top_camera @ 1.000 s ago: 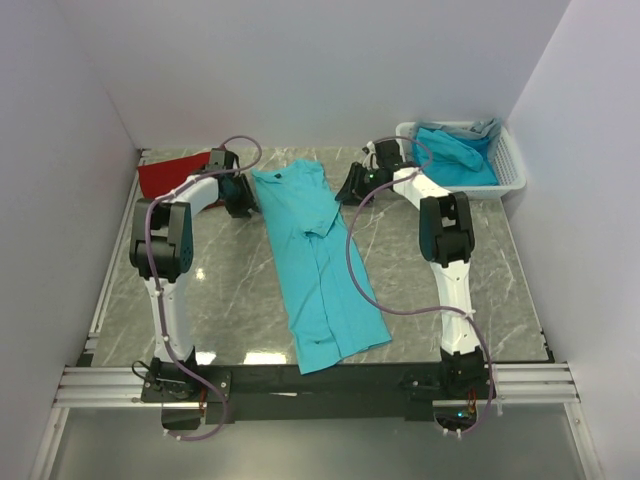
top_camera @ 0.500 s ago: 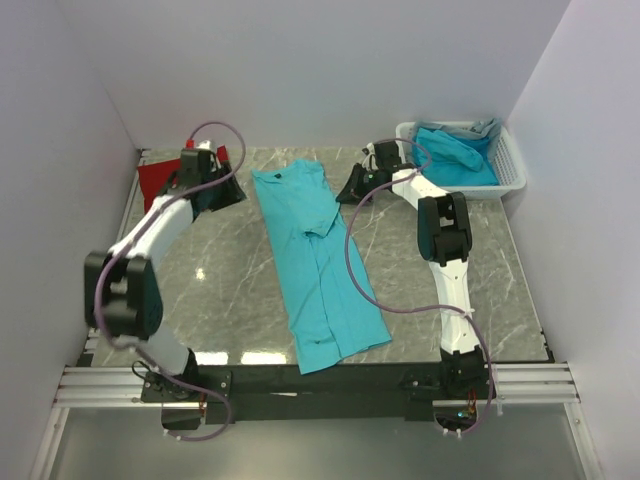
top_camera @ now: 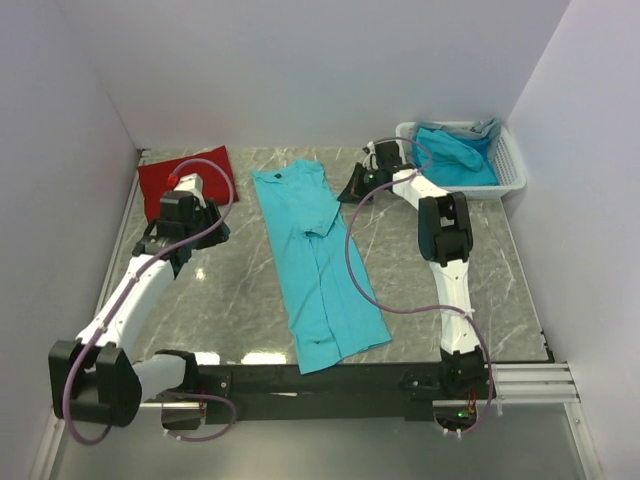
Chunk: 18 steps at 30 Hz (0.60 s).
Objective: Fold and stack the t-shirts
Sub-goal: Fold the tshirt
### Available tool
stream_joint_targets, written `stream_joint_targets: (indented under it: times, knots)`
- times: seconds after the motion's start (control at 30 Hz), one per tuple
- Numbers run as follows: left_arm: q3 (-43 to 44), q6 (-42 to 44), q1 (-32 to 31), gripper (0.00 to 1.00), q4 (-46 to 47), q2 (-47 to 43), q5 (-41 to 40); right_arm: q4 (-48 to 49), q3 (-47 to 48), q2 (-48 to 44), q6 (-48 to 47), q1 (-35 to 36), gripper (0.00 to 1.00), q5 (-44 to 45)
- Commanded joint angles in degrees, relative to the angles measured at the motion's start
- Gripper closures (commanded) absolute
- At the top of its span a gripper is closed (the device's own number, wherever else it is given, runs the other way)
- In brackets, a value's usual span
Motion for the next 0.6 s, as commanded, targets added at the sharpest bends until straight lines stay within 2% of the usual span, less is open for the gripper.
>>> stream_joint_targets:
  times: [0.0,0.57]
  knots:
    - [-0.37,1.6,-0.05,0.48,2.47,-2.95,-1.34,2.94,-0.31,-6.02,-1.38,-0.63,1.0,0.8]
    - [-0.72,1.78,-0.05,0.49,3.88,-2.25,2.96,2.15,-1.72,-9.19,-6.38,1.04,1.0,2.3]
